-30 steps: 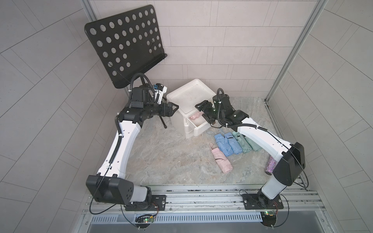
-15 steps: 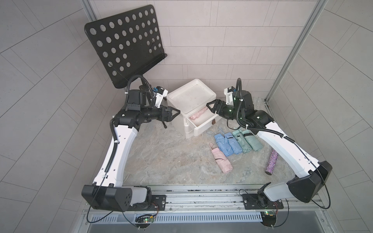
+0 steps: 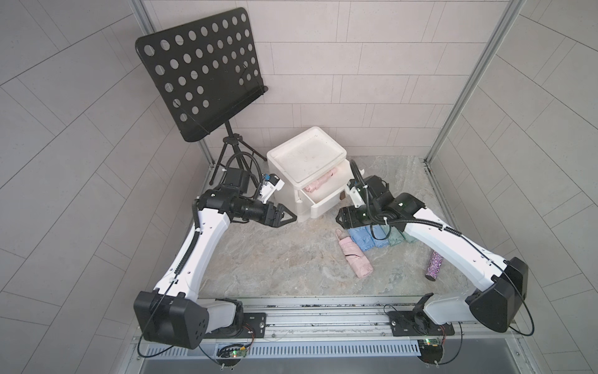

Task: Place the umbrella in the drawer by color
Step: Pick up the umbrella from the center of the board.

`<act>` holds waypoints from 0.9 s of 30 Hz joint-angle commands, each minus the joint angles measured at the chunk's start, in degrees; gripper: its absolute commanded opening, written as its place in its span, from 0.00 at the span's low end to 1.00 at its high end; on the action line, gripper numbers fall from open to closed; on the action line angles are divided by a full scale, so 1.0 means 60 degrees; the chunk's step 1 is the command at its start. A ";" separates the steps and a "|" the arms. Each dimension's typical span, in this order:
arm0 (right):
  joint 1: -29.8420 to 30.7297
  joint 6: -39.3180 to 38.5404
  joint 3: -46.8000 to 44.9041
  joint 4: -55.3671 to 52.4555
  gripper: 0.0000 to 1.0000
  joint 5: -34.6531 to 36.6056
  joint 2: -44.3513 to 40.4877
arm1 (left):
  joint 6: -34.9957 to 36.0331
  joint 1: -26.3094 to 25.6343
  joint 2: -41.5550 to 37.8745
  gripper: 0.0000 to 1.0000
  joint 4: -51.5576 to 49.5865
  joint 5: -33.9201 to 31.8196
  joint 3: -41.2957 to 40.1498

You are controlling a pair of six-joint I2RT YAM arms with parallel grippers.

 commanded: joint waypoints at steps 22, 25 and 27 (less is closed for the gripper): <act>0.0386 0.0881 -0.3937 0.1251 0.78 0.1016 -0.0047 | 0.0577 -0.0696 -0.0137 0.87 0.0112 -0.0270 -0.0611; 0.0331 0.0930 -0.4156 0.1551 0.78 0.0891 0.0164 | 0.0551 -0.0698 -0.0154 0.87 0.0171 -0.0331 -0.0648; 0.0320 0.0959 -0.4261 0.1685 0.78 0.0815 0.0321 | 0.0553 -0.0699 -0.0153 0.87 0.0186 -0.0317 -0.0663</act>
